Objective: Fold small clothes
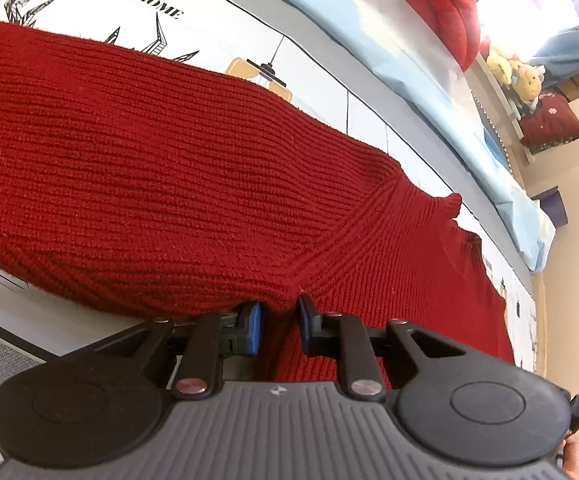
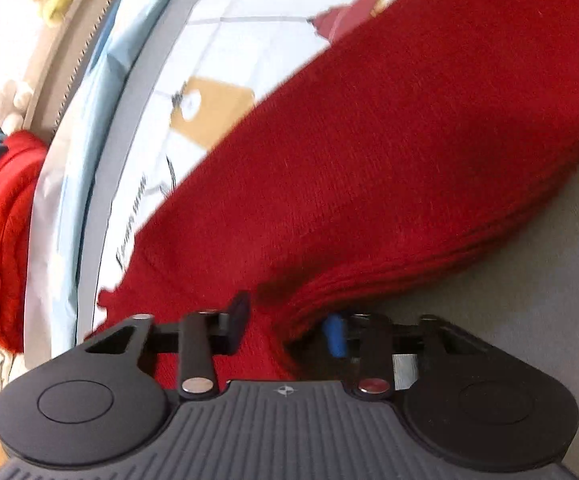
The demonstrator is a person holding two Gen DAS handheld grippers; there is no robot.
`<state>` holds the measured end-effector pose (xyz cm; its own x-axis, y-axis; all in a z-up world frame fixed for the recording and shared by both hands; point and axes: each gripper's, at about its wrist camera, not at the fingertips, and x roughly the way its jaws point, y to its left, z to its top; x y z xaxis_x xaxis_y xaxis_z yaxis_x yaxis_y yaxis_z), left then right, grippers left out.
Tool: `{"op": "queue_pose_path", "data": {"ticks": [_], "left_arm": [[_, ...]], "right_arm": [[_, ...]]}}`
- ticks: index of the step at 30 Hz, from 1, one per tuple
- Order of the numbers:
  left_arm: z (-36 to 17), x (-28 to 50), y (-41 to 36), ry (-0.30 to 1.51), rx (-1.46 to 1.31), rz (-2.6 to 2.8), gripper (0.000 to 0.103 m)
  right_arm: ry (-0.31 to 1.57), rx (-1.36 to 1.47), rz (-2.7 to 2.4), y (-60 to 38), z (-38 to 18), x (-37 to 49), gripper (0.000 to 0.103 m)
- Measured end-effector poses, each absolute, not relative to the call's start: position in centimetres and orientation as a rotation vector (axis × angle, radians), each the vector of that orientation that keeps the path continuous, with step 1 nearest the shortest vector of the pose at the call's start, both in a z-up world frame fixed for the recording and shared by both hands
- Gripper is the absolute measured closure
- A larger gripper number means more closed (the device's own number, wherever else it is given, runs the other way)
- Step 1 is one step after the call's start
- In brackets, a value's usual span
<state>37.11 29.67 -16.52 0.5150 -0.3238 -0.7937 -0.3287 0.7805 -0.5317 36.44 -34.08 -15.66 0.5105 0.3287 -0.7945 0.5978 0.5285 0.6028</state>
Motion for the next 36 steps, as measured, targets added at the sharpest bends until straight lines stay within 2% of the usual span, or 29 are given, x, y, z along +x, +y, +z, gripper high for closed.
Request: {"op": "queue_pose_path", "data": {"ticks": [1, 2, 6, 12, 23, 28, 36], "left_arm": [[-16.4, 37.1, 29.5, 1.05, -0.694, 0.006, 0.082], [-16.3, 37.1, 29.3, 1.043, -0.675, 0.01, 0.086], [-15.6, 37.2, 28.6, 1.009, -0.577, 0.035, 0.089], [-14.5, 37.7, 29.3, 0.963, -0.591, 0.071, 0.088], [-15.2, 33.6, 27.5, 1.145, -0.514, -0.077, 0.086], [-14.7, 29.1, 25.6, 1.184, -0.387, -0.1, 0.085], [-14.6, 19.6, 23.5, 1.248, -0.356, -0.097, 0.084]], "right_arm": [[1.059, 1.024, -0.215, -34.0, -15.6, 36.8, 0.091], [1.045, 1.006, -0.219, -33.9, -15.7, 37.2, 0.092], [0.963, 0.909, -0.195, -33.3, -15.5, 38.8, 0.093], [0.798, 0.828, 0.031, -32.7, -15.5, 42.7, 0.093], [1.026, 0.664, 0.089, -33.1, -14.2, 38.3, 0.076], [1.125, 0.546, 0.162, -33.2, -13.9, 32.6, 0.075], [1.209, 0.401, 0.182, -33.8, -12.8, 21.9, 0.075]]}}
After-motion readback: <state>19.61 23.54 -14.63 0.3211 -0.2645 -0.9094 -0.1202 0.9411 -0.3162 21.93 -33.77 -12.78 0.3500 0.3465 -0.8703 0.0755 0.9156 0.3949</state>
